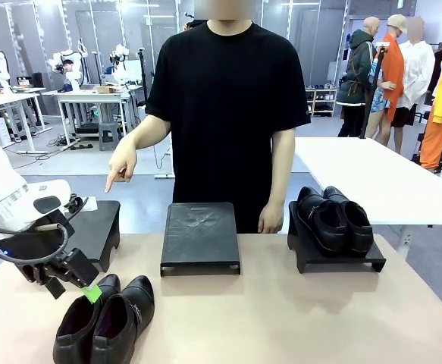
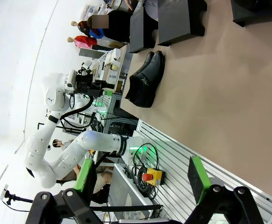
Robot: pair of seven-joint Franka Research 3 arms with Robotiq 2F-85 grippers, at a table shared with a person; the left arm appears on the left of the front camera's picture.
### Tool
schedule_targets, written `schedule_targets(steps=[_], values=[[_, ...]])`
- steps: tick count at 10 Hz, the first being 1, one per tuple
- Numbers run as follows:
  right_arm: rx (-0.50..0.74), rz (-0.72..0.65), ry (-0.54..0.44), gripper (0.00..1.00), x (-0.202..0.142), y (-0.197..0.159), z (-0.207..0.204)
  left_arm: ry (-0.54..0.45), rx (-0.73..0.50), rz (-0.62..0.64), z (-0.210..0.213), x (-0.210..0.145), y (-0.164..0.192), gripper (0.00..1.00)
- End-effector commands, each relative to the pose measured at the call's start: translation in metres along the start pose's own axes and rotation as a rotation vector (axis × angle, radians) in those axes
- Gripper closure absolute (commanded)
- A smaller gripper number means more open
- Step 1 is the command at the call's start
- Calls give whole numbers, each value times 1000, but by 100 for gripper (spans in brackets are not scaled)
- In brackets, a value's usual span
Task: Place the shoes on the stand as instructed by the person.
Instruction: Pick up another pair of Shoes and place it on the Shoes Stand indicated by the person.
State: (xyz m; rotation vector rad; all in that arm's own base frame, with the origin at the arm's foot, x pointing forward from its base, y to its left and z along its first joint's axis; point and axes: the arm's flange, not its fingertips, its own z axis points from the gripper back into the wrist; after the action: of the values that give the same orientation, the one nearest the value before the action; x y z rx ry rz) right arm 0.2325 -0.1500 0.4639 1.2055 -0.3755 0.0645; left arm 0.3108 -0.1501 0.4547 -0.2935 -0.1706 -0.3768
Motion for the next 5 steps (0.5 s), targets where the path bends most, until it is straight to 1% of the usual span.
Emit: schedule_targets(steps=[1,2,3,5], values=[[8,-9,-6,0,1,3,1,-1,38,87,-22,7,1,0],[8,-9,-6,0,1,3,1,2,52,129,-31,11,-2,0],[8,-9,-6,0,1,3,1,6,91,159,-40,14,-2,0],[8,-9,-6,0,1,3,1,32,90,218,-54,17,-2,0]])
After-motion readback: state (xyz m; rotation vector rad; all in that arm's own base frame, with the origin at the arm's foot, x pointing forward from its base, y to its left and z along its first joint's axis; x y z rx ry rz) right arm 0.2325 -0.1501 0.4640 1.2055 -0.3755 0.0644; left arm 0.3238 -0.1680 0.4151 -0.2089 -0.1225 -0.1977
